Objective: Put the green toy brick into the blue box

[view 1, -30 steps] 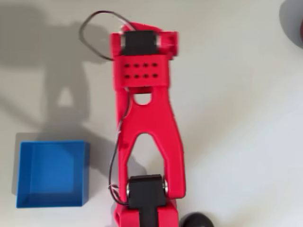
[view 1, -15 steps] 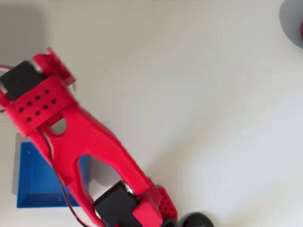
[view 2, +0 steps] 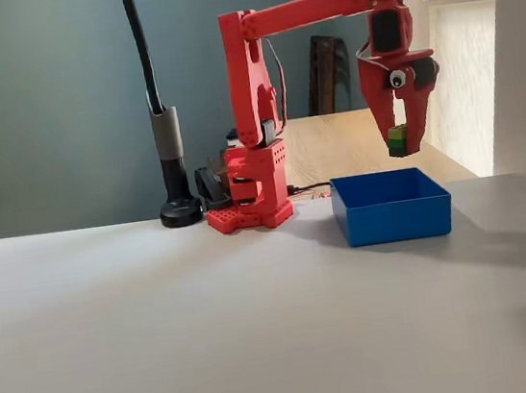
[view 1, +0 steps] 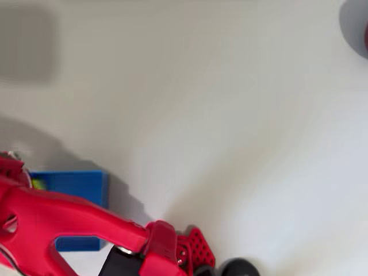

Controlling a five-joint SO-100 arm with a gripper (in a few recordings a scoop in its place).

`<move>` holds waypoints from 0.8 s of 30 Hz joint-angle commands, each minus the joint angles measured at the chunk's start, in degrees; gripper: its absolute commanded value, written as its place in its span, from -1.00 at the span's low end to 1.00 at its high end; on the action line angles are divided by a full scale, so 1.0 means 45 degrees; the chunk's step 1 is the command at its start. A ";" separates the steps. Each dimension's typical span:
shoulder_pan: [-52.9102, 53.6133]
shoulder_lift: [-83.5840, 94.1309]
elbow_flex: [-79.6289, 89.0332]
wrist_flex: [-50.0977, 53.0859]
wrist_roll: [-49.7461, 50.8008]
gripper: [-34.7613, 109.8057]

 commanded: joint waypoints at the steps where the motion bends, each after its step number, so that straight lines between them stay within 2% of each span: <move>1: -0.0801 0.1211 0.0449 0.0293 0.0410 -0.52; 10: -0.0918 0.1211 0.0957 0.0273 0.0391 -0.51; 13: -0.0918 0.1211 0.0918 0.0273 0.0391 -0.29; 16: -0.0918 0.1211 0.0918 0.0273 0.0391 -0.15; 20: -0.0918 0.1211 0.0938 0.0273 0.0352 -0.04; 24: -0.0879 0.1191 0.0781 0.0273 0.0332 -0.03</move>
